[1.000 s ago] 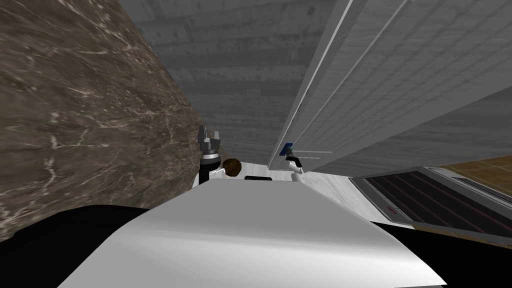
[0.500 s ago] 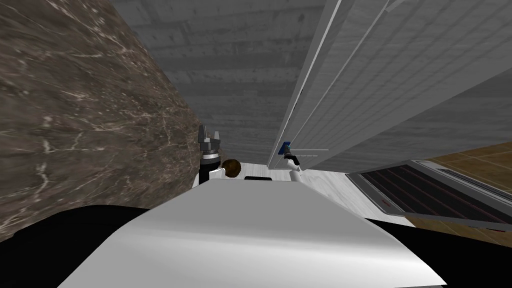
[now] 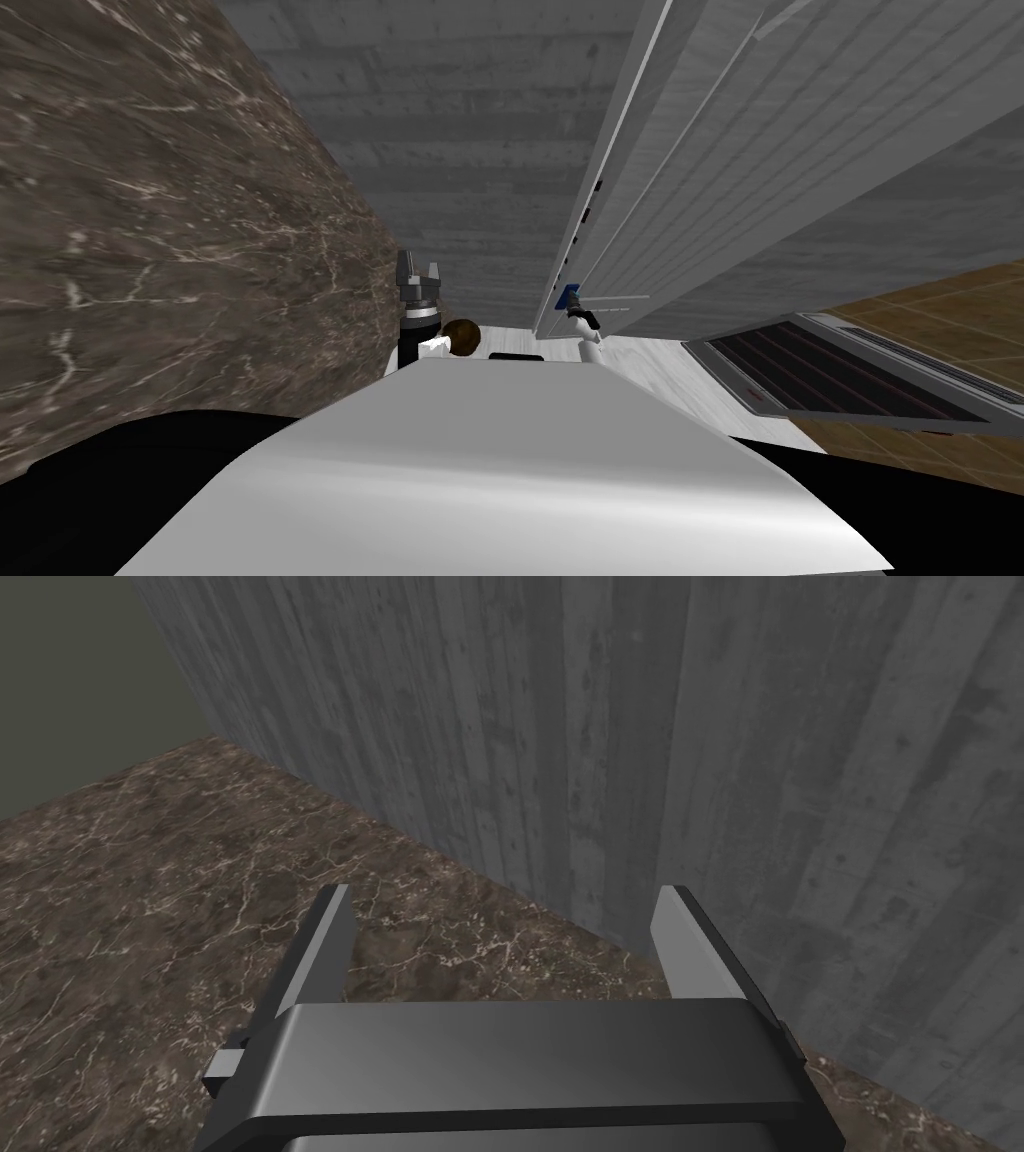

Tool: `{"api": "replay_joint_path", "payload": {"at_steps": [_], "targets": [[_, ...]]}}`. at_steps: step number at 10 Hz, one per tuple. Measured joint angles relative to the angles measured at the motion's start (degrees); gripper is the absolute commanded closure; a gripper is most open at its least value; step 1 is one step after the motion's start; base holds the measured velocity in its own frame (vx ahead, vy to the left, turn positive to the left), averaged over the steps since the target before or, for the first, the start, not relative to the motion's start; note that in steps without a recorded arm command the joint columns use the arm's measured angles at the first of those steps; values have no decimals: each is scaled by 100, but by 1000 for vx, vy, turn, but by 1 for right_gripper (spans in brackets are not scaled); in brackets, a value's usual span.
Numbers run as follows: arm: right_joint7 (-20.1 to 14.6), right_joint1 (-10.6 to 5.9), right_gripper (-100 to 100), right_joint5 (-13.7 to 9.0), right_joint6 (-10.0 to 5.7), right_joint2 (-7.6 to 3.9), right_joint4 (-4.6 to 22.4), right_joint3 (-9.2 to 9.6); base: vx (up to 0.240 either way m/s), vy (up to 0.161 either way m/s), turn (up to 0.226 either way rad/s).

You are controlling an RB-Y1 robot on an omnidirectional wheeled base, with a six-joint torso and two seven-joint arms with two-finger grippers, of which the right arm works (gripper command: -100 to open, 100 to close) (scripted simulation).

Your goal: Pull the door open

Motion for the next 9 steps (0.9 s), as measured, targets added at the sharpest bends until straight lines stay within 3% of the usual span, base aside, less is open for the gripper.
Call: {"api": "replay_joint_path", "payload": {"at_steps": [3,4,6,7,8,9], "targets": [[-77,-86,100,-239,123,-152,170,57,-13,5,-52],[-55,-72,100,-181,196,-63,87,-24,-1,-4,-16],[-17,-198,100,-116,171,6,227,-95,8,-5,14],[-12,-209,100,-111,176,13,240,-104,5,-3,-12],[-23,-120,100,-157,146,-13,167,-33,-6,9,-89],[-44,-129,100,-255,230,-31,155,-26,-12,25,-40]]}}
